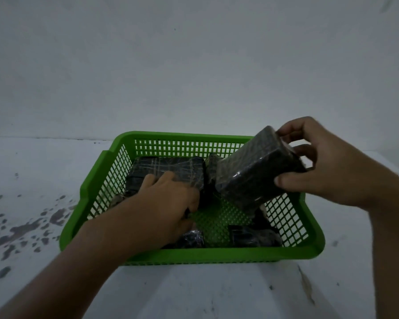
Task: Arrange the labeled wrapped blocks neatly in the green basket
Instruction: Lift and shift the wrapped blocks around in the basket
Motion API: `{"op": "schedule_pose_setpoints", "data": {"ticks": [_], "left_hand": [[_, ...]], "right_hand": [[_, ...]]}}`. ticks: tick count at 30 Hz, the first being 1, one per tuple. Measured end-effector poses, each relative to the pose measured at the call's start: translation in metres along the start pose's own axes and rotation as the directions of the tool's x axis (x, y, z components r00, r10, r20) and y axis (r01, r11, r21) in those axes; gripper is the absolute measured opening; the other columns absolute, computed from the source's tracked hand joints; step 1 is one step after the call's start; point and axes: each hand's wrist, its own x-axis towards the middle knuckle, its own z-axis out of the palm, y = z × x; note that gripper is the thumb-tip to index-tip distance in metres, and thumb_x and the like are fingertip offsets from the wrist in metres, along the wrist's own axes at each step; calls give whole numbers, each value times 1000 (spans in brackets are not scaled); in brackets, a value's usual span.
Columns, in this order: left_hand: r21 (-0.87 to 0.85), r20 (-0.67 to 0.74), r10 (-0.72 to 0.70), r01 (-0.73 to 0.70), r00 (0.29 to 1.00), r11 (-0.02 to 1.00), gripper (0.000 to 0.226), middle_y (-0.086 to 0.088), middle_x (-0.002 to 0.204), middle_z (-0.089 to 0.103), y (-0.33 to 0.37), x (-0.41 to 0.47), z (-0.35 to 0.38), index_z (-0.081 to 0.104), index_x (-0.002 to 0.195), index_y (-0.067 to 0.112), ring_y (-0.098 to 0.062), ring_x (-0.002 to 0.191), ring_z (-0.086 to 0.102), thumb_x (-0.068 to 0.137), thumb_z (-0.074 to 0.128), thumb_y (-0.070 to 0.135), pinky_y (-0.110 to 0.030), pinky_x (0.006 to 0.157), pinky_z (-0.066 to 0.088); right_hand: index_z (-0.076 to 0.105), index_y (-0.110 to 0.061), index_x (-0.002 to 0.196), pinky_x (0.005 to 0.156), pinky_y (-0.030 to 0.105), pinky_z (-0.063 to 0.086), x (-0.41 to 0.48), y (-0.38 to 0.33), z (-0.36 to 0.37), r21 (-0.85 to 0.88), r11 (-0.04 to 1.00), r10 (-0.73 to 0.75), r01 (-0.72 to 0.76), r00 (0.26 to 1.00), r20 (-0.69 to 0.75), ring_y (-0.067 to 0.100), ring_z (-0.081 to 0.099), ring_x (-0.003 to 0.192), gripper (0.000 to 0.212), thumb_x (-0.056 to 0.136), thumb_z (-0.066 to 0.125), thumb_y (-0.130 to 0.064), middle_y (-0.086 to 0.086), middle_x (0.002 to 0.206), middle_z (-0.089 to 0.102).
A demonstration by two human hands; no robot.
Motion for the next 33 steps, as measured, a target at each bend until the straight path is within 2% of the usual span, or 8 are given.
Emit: {"op": "schedule_pose_setpoints", "data": {"ticks": [4, 9, 14, 17, 23, 27, 30, 33], "left_hand": [[183, 182, 53, -87, 982, 979, 37, 1, 122, 43, 2, 12, 6, 63, 112, 30, -23, 121, 23, 86, 51, 55, -49, 101, 22], [193, 360, 81, -159, 930, 968, 48, -3, 117, 41, 2, 18, -2, 65, 114, 31, -23, 117, 22, 87, 41, 63, -53, 100, 22], [73, 330, 109, -141, 938, 987, 40, 10, 110, 55, -9, 17, -9, 63, 113, 34, -14, 117, 28, 79, 60, 57, -45, 97, 16], [-27, 254, 131, -129, 958, 991, 35, 17, 101, 60, -12, 14, -15, 67, 100, 31, 1, 102, 32, 72, 70, 52, -36, 91, 14], [-129, 72, 103, -94, 992, 987, 32, 26, 102, 52, -27, -9, -35, 60, 89, 38, 39, 93, 9, 66, 72, 57, -14, 84, 9], [-224, -6, 65, -65, 998, 972, 36, 29, 102, 61, -39, -22, -57, 56, 102, 49, 18, 101, 45, 69, 70, 52, -30, 97, 35], [-292, 59, 80, -60, 995, 955, 38, 27, 104, 61, -41, -26, -61, 55, 110, 57, 12, 101, 51, 78, 67, 43, -26, 89, 46], [-313, 91, 88, -56, 992, 948, 31, 23, 102, 62, -45, -26, -59, 57, 107, 56, 6, 98, 56, 82, 65, 39, -33, 90, 49]], "right_hand": [[48, -47, 101, 74, 40, 58, -4, 7, -11, -20, 1000, -10, 9, 999, -44, 14, 62, 105, 62, 51, 84, -37, -17, 116, 56], [51, -47, 102, 74, 45, 61, -6, 4, -9, -8, 1000, -7, 7, 1000, 16, 11, 63, 103, 59, 55, 86, -34, -24, 111, 57], [51, -45, 106, 74, 46, 61, -4, -4, 3, 6, 999, -42, 41, 993, 112, 13, 63, 105, 69, 45, 83, -45, -25, 111, 55], [52, -45, 107, 77, 47, 60, -2, -6, 10, 8, 999, -48, 48, 987, 152, 14, 63, 106, 68, 47, 84, -47, -24, 112, 55], [53, -44, 104, 76, 47, 60, -1, -4, 9, 28, 999, -37, 33, 988, 152, 13, 63, 103, 65, 46, 83, -47, -25, 107, 56], [51, -46, 105, 78, 49, 58, 3, -6, 21, -14, 1000, -16, 19, 982, 188, 11, 62, 105, 65, 49, 83, -48, -22, 111, 55], [51, -43, 108, 72, 47, 60, 7, -7, 37, 9, 1000, -8, 6, 966, 258, 16, 65, 104, 64, 54, 87, -40, -16, 114, 56], [48, -41, 108, 70, 45, 59, 9, -9, 49, -37, 999, -12, 23, 956, 292, 15, 63, 104, 62, 63, 88, -29, -25, 104, 54]]}}
